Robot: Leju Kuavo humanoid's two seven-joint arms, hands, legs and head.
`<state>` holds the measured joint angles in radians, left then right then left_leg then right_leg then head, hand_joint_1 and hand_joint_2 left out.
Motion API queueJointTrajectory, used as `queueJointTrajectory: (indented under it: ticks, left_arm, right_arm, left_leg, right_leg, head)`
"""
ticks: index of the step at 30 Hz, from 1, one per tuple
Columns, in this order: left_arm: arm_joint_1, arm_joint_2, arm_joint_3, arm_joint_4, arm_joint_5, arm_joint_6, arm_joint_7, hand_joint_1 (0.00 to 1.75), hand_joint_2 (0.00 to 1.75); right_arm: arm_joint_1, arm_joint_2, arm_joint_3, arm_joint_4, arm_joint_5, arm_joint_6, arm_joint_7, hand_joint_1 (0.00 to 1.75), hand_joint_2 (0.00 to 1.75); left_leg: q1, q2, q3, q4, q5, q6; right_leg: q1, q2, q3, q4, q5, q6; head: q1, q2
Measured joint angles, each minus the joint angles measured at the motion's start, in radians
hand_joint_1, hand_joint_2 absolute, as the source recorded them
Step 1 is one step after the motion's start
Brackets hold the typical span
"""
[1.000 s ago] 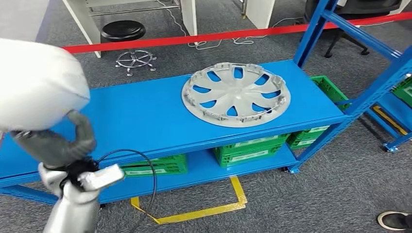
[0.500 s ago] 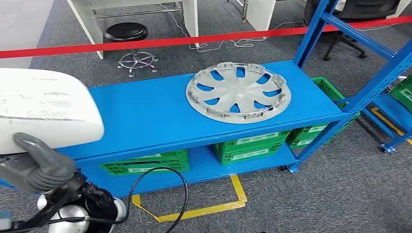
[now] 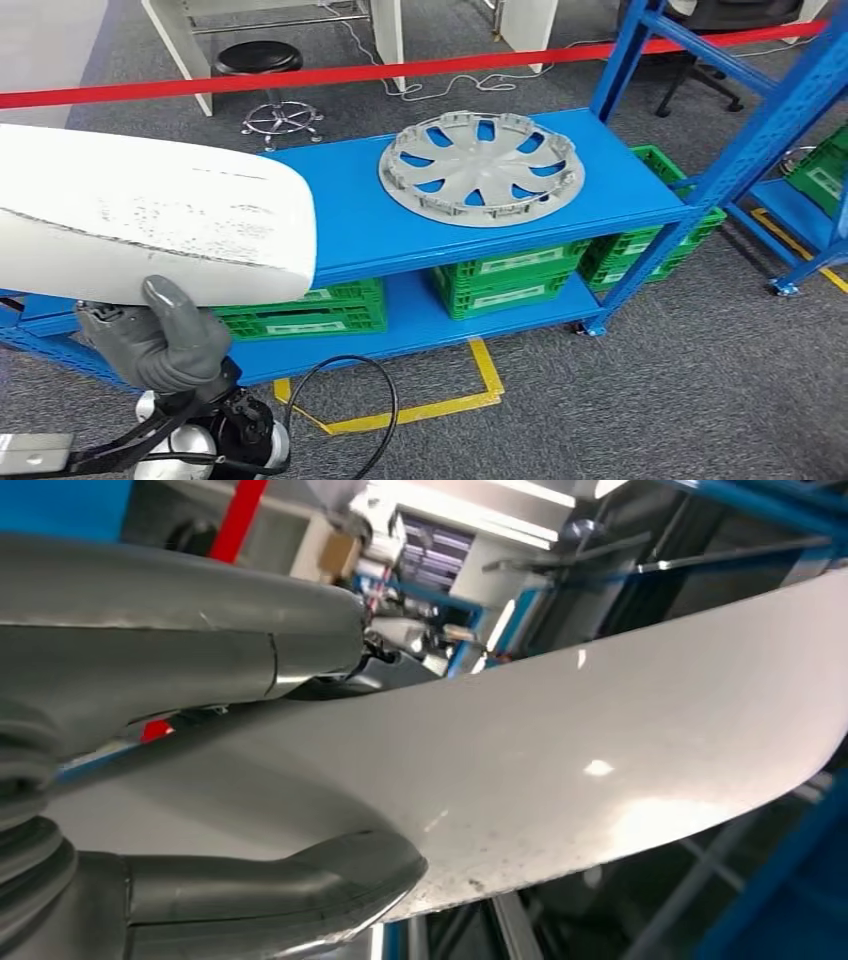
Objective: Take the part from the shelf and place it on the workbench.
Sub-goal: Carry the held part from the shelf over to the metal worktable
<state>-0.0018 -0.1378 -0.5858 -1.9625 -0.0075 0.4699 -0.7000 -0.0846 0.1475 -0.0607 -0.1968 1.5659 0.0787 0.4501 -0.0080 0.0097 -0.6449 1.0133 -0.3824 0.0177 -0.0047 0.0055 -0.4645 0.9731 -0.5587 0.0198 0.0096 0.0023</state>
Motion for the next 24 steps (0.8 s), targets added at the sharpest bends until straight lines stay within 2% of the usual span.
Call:
queueJointTrajectory:
  ticks: [1,3,5,6,7,8,9,11,12,13,14,16,17,18,19,21,22,23,24]
  left_arm:
    - [0.000,-0.002,0.003,0.003,0.003,-0.014,0.000,1.75,1.75]
    - [0.001,-0.007,0.013,0.006,0.008,-0.035,0.000,1.75,1.75]
    - [0.005,-0.009,0.023,0.007,0.012,-0.050,0.000,1.75,1.75]
    - [0.008,-0.009,0.028,0.007,0.015,-0.057,0.000,1.75,1.75]
    - [0.012,-0.009,0.034,0.008,0.018,-0.065,0.000,1.75,1.75]
    - [0.016,-0.009,0.040,0.008,0.020,-0.072,0.000,1.75,1.75]
    - [0.020,-0.010,0.045,0.008,0.019,-0.079,0.000,1.75,1.75]
    - [0.027,-0.017,0.055,0.008,0.012,-0.086,0.000,1.75,1.75]
    - [0.030,-0.021,0.060,0.007,0.008,-0.087,0.000,1.75,1.75]
    - [0.033,-0.025,0.065,0.007,0.006,-0.088,0.000,1.75,1.75]
    - [0.035,-0.028,0.070,0.006,0.005,-0.088,0.000,1.75,1.75]
    - [0.040,-0.033,0.082,0.004,0.006,-0.087,0.000,1.75,1.75]
    - [0.043,-0.035,0.089,0.003,0.006,-0.083,0.000,1.75,1.75]
    - [0.045,-0.037,0.094,0.002,0.007,-0.077,0.000,1.75,1.75]
    - [0.047,-0.038,0.099,0.002,0.008,-0.071,0.000,1.75,1.75]
    - [0.052,-0.038,0.105,0.002,0.009,-0.062,0.000,1.75,1.75]
    - [0.054,-0.038,0.107,0.002,0.009,-0.060,0.000,1.75,1.75]
    - [0.056,-0.039,0.110,0.002,0.008,-0.059,0.000,1.75,1.75]
    - [0.058,-0.039,0.112,0.002,0.007,-0.058,0.000,1.75,1.75]
  right_arm:
    - [-0.011,-0.005,0.075,0.000,-0.003,0.014,0.002,0.00,1.75]
    - [-0.027,-0.014,0.207,0.000,-0.028,0.021,0.013,0.00,1.75]
    - [-0.032,-0.020,0.268,0.000,-0.082,0.021,0.044,0.00,1.75]
    - [-0.032,-0.022,0.277,0.000,-0.115,0.022,0.066,0.00,1.75]
    - [-0.032,-0.023,0.281,0.000,-0.145,0.024,0.087,0.00,1.75]
    - [-0.034,-0.024,0.280,0.000,-0.167,0.028,0.102,0.00,1.75]
    - [-0.036,-0.024,0.280,0.000,-0.179,0.032,0.109,0.00,1.75]
    - [-0.045,-0.025,0.292,0.000,-0.146,0.038,0.086,0.00,1.75]
    - [-0.050,-0.024,0.306,-0.001,-0.114,0.039,0.068,0.00,1.75]
    - [-0.056,-0.024,0.326,-0.001,-0.079,0.040,0.052,0.00,1.75]
    - [-0.061,-0.024,0.348,-0.001,-0.052,0.040,0.040,0.00,1.75]
    - [-0.071,-0.025,0.397,-0.001,-0.023,0.041,0.026,0.00,1.75]
    - [-0.076,-0.025,0.425,-0.001,-0.018,0.042,0.023,0.00,1.75]
    - [-0.082,-0.026,0.454,-0.001,-0.016,0.044,0.023,0.00,1.75]
    - [-0.088,-0.028,0.484,-0.001,-0.015,0.046,0.024,0.00,1.75]
    - [-0.097,-0.030,0.536,-0.001,-0.015,0.048,0.028,0.00,1.75]
    - [-0.099,-0.031,0.557,-0.001,-0.017,0.048,0.030,0.00,1.75]
    - [-0.100,-0.031,0.577,-0.001,-0.023,0.048,0.035,0.00,1.75]
    - [-0.097,-0.033,0.592,0.000,-0.043,0.046,0.044,0.00,1.75]
  left_leg:
    - [0.002,0.000,-0.004,0.007,-0.013,-0.007]
    - [0.006,-0.002,-0.020,0.065,-0.089,-0.019]
    - [0.008,-0.002,-0.039,0.163,-0.178,-0.027]
    - [0.010,-0.002,-0.045,0.214,-0.204,-0.029]
    - [0.011,-0.002,-0.046,0.255,-0.216,-0.030]
    - [0.012,-0.002,-0.036,0.277,-0.211,-0.030]
    - [0.013,-0.002,-0.012,0.269,-0.191,-0.029]
    - [0.012,-0.004,0.078,0.153,-0.143,-0.019]
    - [0.011,-0.004,0.125,0.081,-0.135,-0.012]
    - [0.008,-0.005,0.157,0.026,-0.135,-0.007]
    - [0.006,-0.006,0.173,-0.006,-0.141,-0.003]
    - [0.006,-0.004,0.172,-0.026,-0.139,0.003]
    - [0.008,-0.001,0.166,-0.032,-0.133,0.008]
    - [0.011,0.002,0.158,-0.037,-0.125,0.016]
    - [0.014,0.006,0.146,-0.039,-0.114,0.023]
    - [0.012,0.009,0.118,-0.038,-0.092,0.030]
    - [0.011,0.010,0.102,-0.037,-0.080,0.030]
    - [0.010,0.010,0.084,-0.035,-0.068,0.030]
    - [0.010,0.011,0.066,-0.032,-0.057,0.028]
  right_leg:
    - [-0.001,0.000,-0.006,0.000,0.008,-0.009]
    - [-0.003,-0.004,-0.022,-0.001,0.027,-0.022]
    - [-0.002,-0.008,-0.037,0.000,0.042,-0.028]
    - [-0.002,-0.009,-0.044,0.001,0.049,-0.028]
    - [-0.002,-0.011,-0.053,0.003,0.057,-0.028]
    - [-0.001,-0.011,-0.064,0.006,0.066,-0.028]
    - [0.000,-0.011,-0.077,0.010,0.075,-0.027]
    - [0.001,-0.010,-0.101,0.017,0.090,-0.024]
    - [0.002,-0.009,-0.110,0.020,0.095,-0.020]
    - [0.003,-0.008,-0.116,0.022,0.102,-0.016]
    - [0.004,-0.008,-0.121,0.023,0.109,-0.010]
    - [0.004,-0.008,-0.130,0.024,0.121,0.003]
    - [0.003,-0.007,-0.137,0.029,0.113,0.009]
    - [0.003,-0.006,-0.146,0.045,0.088,0.014]
    - [0.003,-0.005,-0.157,0.078,0.048,0.018]
    - [0.002,-0.005,-0.174,0.189,-0.049,0.025]
    - [0.001,-0.005,-0.173,0.243,-0.075,0.028]
    - [0.000,-0.006,-0.163,0.277,-0.077,0.032]
    - [-0.002,-0.006,-0.141,0.282,-0.055,0.035]
  head:
    - [0.000,0.000]
    - [-0.002,0.000]
    - [-0.003,0.000]
    - [-0.003,0.000]
    - [-0.003,0.000]
    - [-0.003,0.000]
    - [-0.003,0.000]
    - [-0.003,0.000]
    - [-0.003,0.000]
    - [-0.002,0.000]
    - [-0.002,0.000]
    - [-0.002,0.000]
    - [-0.002,0.000]
    - [0.000,0.000]
    - [0.002,0.000]
    - [0.005,0.000]
    - [0.005,0.000]
    - [0.005,0.000]
    - [0.005,0.000]
